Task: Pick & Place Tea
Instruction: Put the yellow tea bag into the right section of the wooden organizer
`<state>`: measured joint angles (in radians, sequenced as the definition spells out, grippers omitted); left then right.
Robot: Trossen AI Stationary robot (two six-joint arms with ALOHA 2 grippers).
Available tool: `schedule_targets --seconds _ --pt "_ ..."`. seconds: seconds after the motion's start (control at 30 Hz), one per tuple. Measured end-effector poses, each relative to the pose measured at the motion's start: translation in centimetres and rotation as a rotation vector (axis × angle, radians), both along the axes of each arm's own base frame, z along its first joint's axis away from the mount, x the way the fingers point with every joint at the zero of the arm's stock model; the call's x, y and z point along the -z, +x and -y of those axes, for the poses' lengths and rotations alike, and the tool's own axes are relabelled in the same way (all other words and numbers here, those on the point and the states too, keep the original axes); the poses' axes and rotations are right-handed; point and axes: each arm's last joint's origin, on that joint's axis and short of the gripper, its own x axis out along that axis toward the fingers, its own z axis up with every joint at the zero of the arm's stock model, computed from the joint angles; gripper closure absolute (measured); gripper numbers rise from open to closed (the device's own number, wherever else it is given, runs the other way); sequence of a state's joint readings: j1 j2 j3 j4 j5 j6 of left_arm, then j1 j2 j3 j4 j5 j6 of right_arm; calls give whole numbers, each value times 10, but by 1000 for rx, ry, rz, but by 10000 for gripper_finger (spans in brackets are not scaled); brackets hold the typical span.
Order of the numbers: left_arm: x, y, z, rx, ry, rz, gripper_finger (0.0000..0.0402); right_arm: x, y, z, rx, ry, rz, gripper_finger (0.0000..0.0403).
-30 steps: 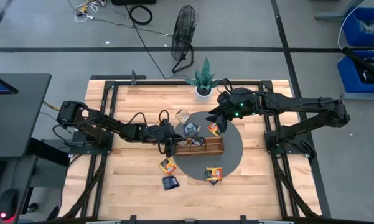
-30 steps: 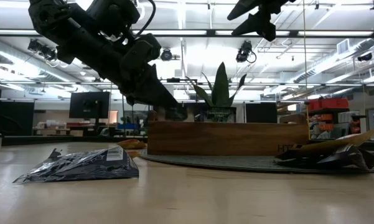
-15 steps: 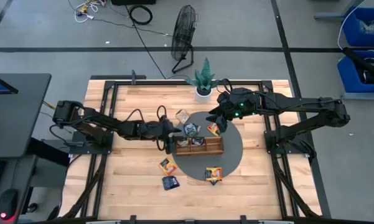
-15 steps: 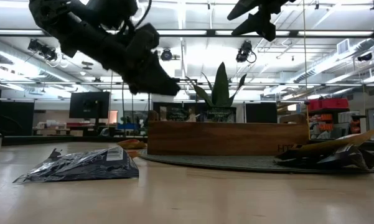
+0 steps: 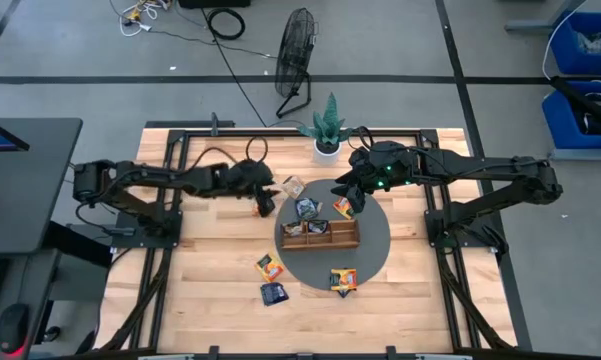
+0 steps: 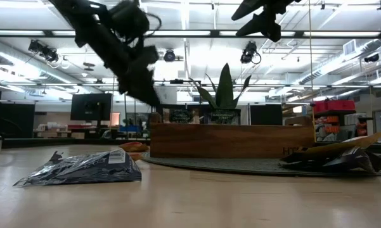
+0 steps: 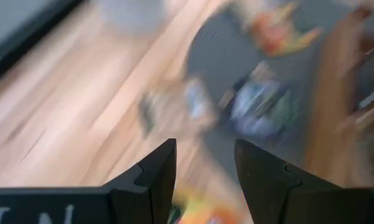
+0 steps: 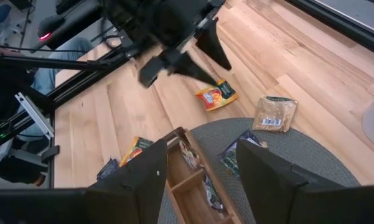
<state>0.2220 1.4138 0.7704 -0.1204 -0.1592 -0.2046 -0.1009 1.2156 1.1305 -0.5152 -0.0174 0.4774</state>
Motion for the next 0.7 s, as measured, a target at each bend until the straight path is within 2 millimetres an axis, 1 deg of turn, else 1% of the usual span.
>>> schedule_targets --seconds 0.07,0.13,0.3,0.5,0.7 --pt "2 -6 -8 -36 -20 -79 234 0 0 0 -2 -4 0 205" --pt "4 -11 -17 -48 -41 -110 234 0 0 0 -6 -10 2 205" --pt "21 -21 -31 65 -61 -178 234 -1 1 0 -12 -20 8 205" --pt "40 -21 -35 264 -51 -250 234 -2 1 0 -12 -21 20 205" --pt "56 -19 -37 321 -79 -307 234 -3 2 0 -28 -12 36 205"
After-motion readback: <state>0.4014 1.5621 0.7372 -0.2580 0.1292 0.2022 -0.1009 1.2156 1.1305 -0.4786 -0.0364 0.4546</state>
